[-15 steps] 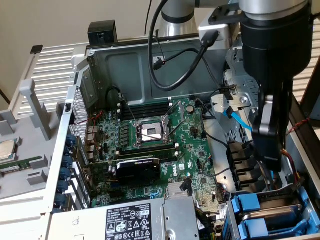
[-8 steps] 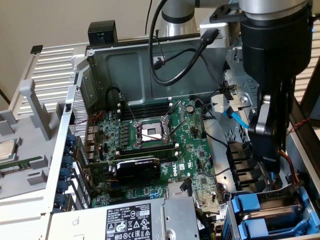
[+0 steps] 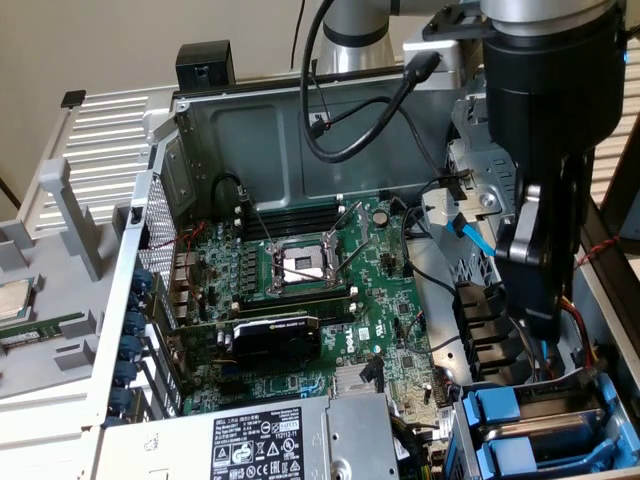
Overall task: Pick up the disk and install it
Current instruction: 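Insert the first disk wire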
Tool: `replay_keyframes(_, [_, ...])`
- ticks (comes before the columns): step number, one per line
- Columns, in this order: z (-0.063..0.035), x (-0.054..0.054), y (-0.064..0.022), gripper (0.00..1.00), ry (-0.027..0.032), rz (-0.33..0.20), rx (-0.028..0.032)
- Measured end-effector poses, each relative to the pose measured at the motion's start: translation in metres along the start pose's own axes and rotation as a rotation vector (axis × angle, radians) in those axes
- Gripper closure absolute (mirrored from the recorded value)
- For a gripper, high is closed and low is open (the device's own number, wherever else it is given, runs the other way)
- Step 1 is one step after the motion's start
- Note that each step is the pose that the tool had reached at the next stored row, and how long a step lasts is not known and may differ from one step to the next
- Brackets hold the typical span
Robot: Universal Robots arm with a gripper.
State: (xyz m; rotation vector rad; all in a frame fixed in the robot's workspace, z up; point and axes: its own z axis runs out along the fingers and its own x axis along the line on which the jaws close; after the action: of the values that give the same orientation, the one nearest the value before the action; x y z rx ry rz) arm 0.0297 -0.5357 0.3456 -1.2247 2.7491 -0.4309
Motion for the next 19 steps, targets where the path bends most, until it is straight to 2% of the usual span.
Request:
replay_keyframes(3, [0.0003, -0.0018, -0.0005, 0.65, 0.0035, 0.011, -0.0002])
replay_keyframes(8, [0.0008, -0.0064, 0.0003, 0.65, 0.0063, 0.020, -0.0006])
replay_keyframes(14, [0.0016, -0.0079, -0.0006, 0.65, 0.0166, 0.052, -0.0014])
replay_keyframes(19, [0.0032, -0.0101, -0.0022, 0.65, 0.0217, 0.069, -0.0018])
